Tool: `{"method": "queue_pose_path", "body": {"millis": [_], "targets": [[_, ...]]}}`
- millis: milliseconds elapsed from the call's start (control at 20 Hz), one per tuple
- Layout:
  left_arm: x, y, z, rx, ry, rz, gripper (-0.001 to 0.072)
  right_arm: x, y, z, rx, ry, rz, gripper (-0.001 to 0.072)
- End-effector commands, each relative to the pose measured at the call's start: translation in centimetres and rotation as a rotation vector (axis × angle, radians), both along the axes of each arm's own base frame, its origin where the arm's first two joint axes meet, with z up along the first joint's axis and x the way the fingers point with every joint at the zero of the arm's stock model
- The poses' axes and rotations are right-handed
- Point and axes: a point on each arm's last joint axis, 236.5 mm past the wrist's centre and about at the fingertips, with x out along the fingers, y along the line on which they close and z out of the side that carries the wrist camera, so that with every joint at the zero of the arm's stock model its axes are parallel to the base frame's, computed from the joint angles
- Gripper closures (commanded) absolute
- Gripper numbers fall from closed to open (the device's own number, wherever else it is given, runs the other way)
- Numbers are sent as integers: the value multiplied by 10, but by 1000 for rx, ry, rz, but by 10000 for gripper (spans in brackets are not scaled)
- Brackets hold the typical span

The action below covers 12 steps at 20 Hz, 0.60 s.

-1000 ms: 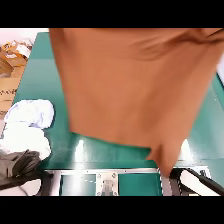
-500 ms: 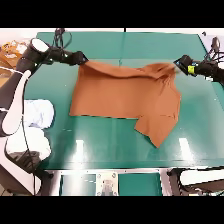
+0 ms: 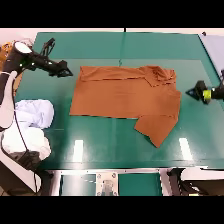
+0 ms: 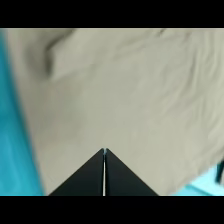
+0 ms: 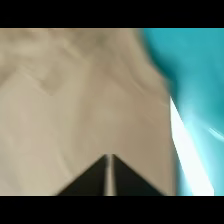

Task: Fold the shirts.

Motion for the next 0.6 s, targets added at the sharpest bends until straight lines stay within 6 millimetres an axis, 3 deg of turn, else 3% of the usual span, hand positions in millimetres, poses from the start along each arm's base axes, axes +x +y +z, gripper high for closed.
{"method": "queue_pose_path", "body": {"millis": [0, 100, 200, 400, 500, 550], "targets": [[-35, 16, 0, -25, 132, -52, 687, -81, 10, -46, 73, 216, -65, 379], [-52, 20, 0, -13, 164, -58, 687, -99, 28, -69, 112, 267, -66, 380], [-68, 36, -8, 39, 170, -20, 687, -106, 41, -83, 147, 287, -46, 380], [-108, 73, -18, 31, 210, 92, 687, -89, 56, -87, 250, 225, -44, 380], [-115, 91, -19, 31, 202, 159, 685, -77, 61, -85, 291, 172, -46, 386], [-117, 95, -20, 29, 206, 173, 684, -75, 61, -85, 296, 160, -46, 483]]}}
